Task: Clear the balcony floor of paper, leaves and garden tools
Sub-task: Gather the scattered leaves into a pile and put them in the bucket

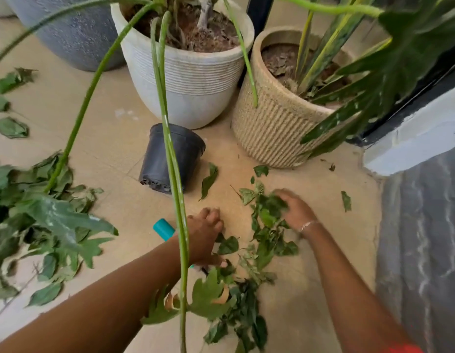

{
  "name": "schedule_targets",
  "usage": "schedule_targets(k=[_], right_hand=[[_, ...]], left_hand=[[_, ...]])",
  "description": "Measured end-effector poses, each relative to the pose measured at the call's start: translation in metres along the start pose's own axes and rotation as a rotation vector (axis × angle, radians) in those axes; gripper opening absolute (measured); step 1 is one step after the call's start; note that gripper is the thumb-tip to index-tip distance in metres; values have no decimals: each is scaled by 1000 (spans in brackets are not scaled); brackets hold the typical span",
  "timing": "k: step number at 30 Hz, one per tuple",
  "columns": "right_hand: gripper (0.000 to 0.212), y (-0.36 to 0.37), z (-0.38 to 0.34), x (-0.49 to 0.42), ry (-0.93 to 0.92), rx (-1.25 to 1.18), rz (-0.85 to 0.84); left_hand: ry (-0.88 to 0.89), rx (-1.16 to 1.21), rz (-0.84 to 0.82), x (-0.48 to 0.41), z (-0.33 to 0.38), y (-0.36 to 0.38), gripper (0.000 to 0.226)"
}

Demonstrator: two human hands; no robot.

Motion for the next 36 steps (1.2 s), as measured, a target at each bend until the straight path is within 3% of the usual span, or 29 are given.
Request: schedule_targets(k=[2, 5, 7, 9, 11, 14, 16, 18, 21, 26, 29, 33, 36], right_hand=[[62, -9, -5, 14, -46, -13, 68], [62, -70, 38, 2, 180, 141, 244], [65, -89, 70, -4, 381, 197, 192], [69, -82, 84, -1, 462, 234, 84], [66, -59, 72, 3, 370, 228, 9], [59, -19, 19, 18, 1, 82, -93], [52, -32, 3, 20, -112, 13, 28], [52, -56, 16, 5, -69, 146, 114], [65, -89, 48, -24, 128, 413, 91], [120, -116, 67, -58, 300, 569, 23], [135, -114, 69, -75, 349, 644, -71], [131, -105, 77, -85, 412, 529, -201], [103, -92, 59, -76, 282, 458, -203]], left_hand=[[-2, -10, -19, 0, -1, -1, 92], [-25, -13, -43, -1, -1, -3, 92], [-47, -10, -77, -1, -1, -1, 90], [-73, 12, -116, -4, 2, 2, 87], [-107, 72, -137, -8, 5, 3, 86], [-181, 186, -123, -11, 10, 1, 95], [-209, 208, -149, -12, 14, 4, 96], [-232, 185, -194, -13, 21, 10, 86], [-295, 148, -182, -14, 23, 16, 73], [-307, 136, -152, -14, 24, 18, 77], [-331, 116, -141, -15, 25, 17, 75], [-340, 113, -136, -15, 24, 17, 77], [-350, 117, -151, -14, 24, 17, 76]])
Point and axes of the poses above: each hand's wrist, its own x-axis away from the middle knuckle, its own y-axis out of the palm, z = x × y, the point moved 9 cm from there along -x, towards the middle knuckle, and after that the axes turned 14 degrees about -x, right-handed, at the moved point
